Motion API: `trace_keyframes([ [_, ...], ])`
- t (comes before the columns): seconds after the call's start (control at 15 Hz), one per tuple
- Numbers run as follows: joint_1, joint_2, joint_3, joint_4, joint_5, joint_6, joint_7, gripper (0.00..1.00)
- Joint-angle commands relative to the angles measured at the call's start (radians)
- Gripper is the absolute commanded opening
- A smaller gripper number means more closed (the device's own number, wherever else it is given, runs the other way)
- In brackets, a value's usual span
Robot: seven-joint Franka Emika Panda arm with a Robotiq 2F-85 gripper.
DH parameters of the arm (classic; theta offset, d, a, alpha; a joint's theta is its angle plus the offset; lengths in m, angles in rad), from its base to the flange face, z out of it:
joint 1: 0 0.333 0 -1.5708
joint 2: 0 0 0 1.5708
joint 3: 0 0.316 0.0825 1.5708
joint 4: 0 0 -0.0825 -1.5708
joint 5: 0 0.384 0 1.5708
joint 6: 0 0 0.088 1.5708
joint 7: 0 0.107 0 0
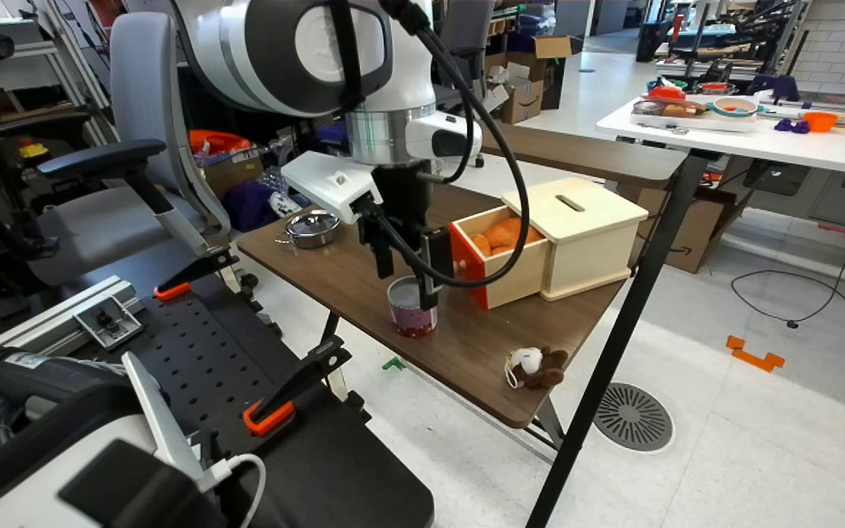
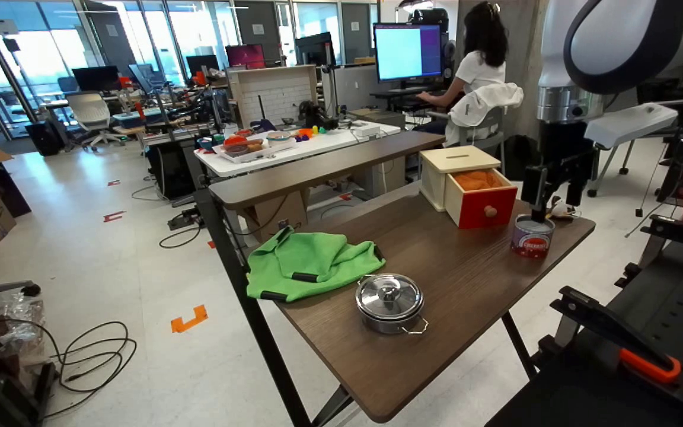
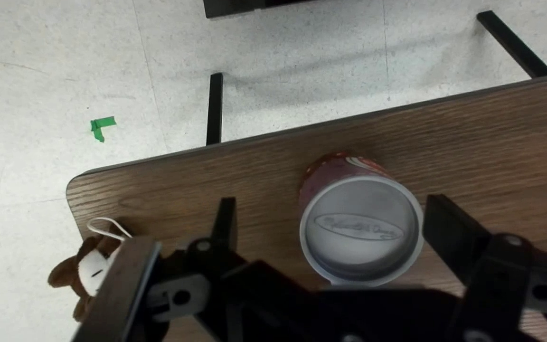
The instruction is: Move the can to the left of the drawer
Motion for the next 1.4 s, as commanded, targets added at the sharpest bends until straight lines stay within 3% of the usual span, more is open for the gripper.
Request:
trace_keyframes([
  [0.0, 0.009, 0.051, 0.0, 0.021, 0.026, 0.072, -0.018, 1.0],
  [0.73, 0.013, 0.108, -0.002, 0.061, 0.037, 0.088, -0.024, 1.0],
  [1.33, -0.01, 0.076, 0.027, 0.026, 0.048, 0.096, -0.068, 1.0],
])
